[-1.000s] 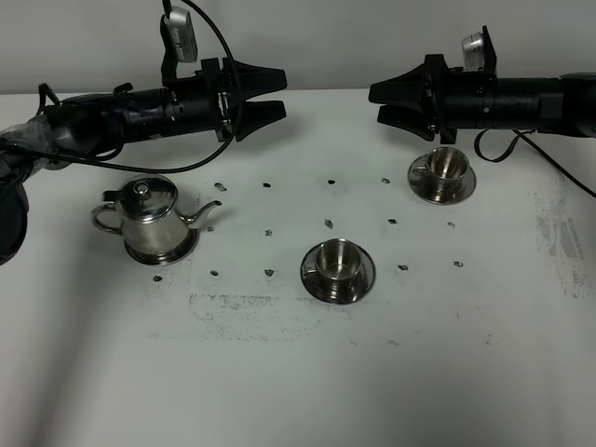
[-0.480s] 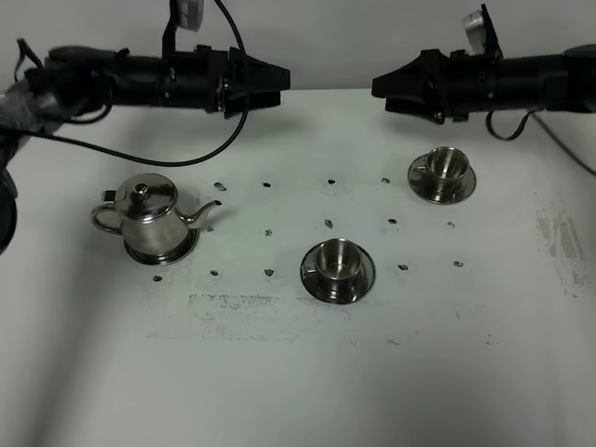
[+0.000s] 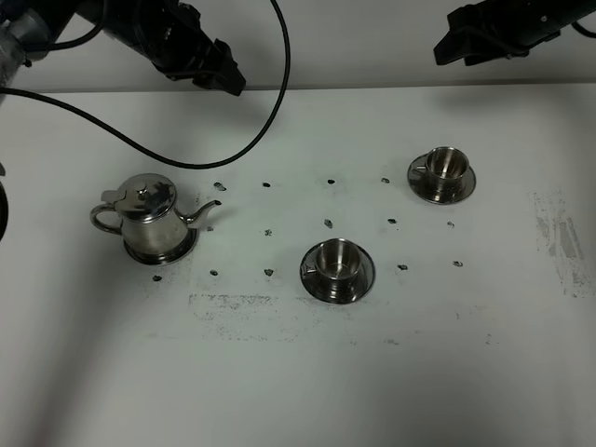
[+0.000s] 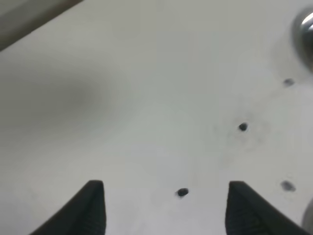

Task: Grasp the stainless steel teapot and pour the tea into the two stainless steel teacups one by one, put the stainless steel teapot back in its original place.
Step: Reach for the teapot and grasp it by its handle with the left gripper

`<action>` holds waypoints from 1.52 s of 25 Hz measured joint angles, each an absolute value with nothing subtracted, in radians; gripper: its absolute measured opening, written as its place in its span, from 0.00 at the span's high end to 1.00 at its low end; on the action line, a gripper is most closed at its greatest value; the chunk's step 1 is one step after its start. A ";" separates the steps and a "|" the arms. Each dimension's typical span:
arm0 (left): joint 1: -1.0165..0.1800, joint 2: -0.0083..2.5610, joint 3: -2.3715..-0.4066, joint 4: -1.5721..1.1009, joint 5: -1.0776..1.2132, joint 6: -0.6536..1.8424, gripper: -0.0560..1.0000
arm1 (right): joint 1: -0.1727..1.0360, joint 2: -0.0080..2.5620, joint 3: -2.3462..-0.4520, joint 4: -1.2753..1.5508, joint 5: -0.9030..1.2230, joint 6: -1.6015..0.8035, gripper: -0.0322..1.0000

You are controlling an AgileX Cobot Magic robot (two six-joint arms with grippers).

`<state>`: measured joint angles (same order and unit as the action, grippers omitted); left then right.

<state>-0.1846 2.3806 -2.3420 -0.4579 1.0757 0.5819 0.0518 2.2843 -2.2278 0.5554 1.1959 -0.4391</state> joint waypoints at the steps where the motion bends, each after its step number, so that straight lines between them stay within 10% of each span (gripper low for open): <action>1: -0.186 2.358 -2.333 -0.453 1.076 0.580 0.48 | 0.055 2.251 -2.213 0.527 1.199 -0.431 0.52; 23: -0.186 1.588 -1.280 -0.265 0.571 0.870 0.55 | 0.069 1.203 -1.377 0.385 0.967 -0.370 0.55; 38: -0.185 1.556 -1.216 -0.074 0.689 1.125 0.55 | 0.069 0.585 -0.921 0.410 0.982 -0.313 0.55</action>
